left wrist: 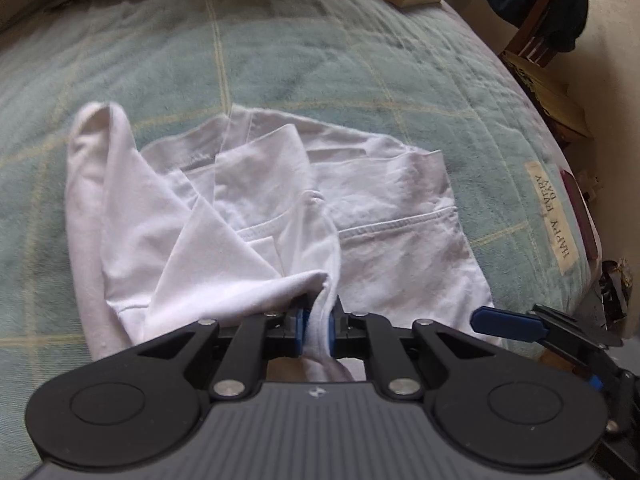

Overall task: Fold clothes
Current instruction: 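Lift the gripped shirt edge with the left gripper and fold it over the shirt, then open the left gripper and release the folded flap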

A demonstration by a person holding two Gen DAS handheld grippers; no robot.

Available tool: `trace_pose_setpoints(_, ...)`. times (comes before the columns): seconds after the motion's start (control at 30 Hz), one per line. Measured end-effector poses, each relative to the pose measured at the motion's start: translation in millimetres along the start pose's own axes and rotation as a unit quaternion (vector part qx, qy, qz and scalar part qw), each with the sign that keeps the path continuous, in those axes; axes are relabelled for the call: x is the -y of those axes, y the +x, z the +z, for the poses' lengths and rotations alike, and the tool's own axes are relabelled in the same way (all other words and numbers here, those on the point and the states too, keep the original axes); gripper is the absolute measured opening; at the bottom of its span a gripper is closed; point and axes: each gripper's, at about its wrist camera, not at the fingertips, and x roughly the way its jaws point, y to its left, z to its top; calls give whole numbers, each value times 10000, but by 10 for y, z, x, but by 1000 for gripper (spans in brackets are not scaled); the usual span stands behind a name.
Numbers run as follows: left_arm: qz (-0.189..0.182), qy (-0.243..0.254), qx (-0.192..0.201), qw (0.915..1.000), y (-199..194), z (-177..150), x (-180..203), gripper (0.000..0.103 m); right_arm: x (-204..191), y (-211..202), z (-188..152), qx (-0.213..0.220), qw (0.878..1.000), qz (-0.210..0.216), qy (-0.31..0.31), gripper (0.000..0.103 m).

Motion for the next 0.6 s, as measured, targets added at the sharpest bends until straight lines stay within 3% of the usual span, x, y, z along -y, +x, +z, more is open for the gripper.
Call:
trace_pose_setpoints(0.17,-287,-213,55,9993,4,-23,-97,15,23,-7,-1,10,10000,-81,1,103)
trace_pose_setpoints(0.23,-473,-272,115,9984,-51,-47,-132,25,21,-7,1,16,10000,-71,0,103)
trace_pose_setpoints(0.3,-623,-281,164,9975,-118,-94,-142,46,23,-6,4,30,10000,-63,2,103)
trace_pose_setpoints(0.37,-657,-225,266,9972,-191,-166,-130,56,34,-5,7,34,10000,-75,8,103)
trace_pose_setpoints(0.6,-1091,-563,609,9906,-439,-463,-381,63,79,-135,21,174,9998,-32,-29,103)
